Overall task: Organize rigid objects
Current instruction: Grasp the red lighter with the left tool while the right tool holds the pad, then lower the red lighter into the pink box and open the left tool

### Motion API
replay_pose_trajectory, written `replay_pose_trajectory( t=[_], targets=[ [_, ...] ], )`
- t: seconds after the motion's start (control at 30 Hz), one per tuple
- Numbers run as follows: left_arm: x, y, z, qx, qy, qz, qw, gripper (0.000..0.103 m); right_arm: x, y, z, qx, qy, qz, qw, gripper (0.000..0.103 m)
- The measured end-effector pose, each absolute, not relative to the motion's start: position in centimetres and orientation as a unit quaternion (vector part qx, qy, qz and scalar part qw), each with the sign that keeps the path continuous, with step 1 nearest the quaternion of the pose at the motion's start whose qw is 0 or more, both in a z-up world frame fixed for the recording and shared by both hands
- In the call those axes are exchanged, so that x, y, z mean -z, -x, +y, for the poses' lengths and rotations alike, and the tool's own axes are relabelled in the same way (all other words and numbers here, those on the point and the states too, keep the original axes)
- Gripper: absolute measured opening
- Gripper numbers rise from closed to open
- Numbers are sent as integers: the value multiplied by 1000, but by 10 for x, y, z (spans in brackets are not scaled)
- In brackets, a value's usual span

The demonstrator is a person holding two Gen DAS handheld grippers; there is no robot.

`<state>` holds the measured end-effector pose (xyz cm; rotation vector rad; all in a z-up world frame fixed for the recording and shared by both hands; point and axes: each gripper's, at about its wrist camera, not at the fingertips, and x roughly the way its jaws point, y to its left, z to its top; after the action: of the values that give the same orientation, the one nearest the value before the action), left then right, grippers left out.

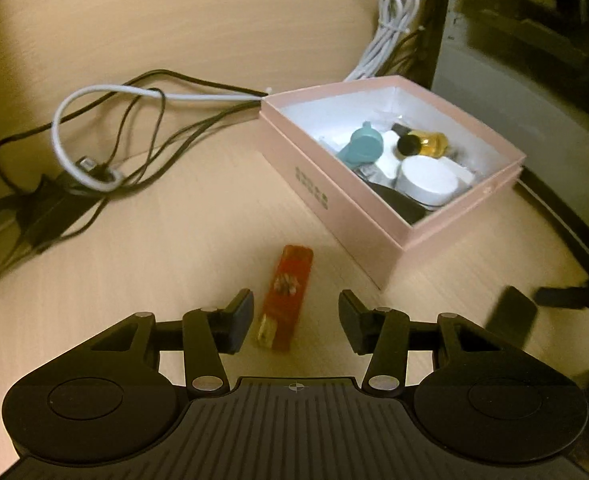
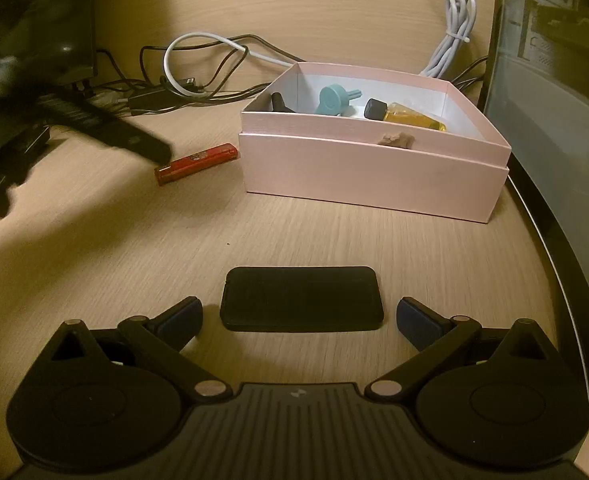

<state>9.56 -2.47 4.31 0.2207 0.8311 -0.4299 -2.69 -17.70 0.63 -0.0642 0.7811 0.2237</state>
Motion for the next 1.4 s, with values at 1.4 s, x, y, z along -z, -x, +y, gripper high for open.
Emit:
replay_pose_trajectory(
  t=[1.4],
  targets=[
    [-28,19,8,225,-3,451,864,26,-24,5,-170,-124,46,389,912,86]
  ],
)
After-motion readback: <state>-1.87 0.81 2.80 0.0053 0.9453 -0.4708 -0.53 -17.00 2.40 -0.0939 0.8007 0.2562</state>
